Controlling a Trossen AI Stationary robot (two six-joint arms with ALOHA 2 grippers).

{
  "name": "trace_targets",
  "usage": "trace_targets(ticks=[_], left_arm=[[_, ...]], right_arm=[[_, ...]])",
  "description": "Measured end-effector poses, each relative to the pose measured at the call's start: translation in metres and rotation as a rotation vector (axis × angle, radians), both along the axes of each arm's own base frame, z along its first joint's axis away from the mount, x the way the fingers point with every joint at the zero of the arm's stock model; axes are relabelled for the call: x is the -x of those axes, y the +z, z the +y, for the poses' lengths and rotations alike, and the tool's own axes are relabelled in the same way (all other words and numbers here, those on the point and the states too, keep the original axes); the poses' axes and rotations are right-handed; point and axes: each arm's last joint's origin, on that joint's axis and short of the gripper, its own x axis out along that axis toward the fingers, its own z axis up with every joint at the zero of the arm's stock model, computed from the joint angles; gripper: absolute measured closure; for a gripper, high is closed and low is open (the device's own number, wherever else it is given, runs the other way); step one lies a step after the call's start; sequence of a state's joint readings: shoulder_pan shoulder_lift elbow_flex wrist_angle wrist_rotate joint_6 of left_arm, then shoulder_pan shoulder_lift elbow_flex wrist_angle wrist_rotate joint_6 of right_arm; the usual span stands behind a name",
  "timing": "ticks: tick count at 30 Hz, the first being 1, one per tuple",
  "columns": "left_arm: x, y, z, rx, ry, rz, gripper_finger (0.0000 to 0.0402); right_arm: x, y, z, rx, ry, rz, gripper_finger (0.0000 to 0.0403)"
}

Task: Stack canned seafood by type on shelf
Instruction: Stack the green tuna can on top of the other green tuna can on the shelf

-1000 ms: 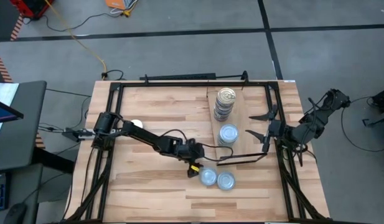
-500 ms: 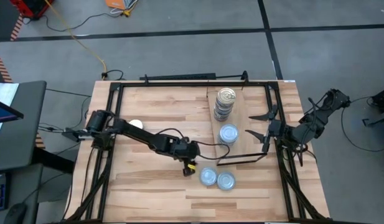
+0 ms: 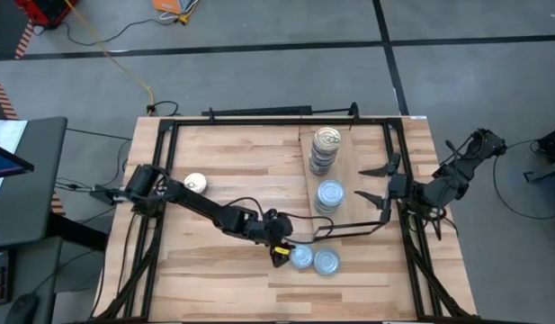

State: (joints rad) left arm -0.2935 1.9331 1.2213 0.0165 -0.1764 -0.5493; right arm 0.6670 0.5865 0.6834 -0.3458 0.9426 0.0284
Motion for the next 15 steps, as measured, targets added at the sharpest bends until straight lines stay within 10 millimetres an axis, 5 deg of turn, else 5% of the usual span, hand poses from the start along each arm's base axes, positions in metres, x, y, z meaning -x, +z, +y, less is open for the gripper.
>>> trace_targets(ticks=[8,15], left_arm=[[-0.005,-0.009,-0.016,0.009,0.025,-0.069,0.0201],[0.002,-0.026,-0.013,-0.026,0.040,0.067,0.0201]], right_arm=[[-0.001,0.002,0.001,-0.015,0.009,-0.019,0.0126],[-0.001,0.003,0.002,-0.024,0.029,-0.022,0.0126]])
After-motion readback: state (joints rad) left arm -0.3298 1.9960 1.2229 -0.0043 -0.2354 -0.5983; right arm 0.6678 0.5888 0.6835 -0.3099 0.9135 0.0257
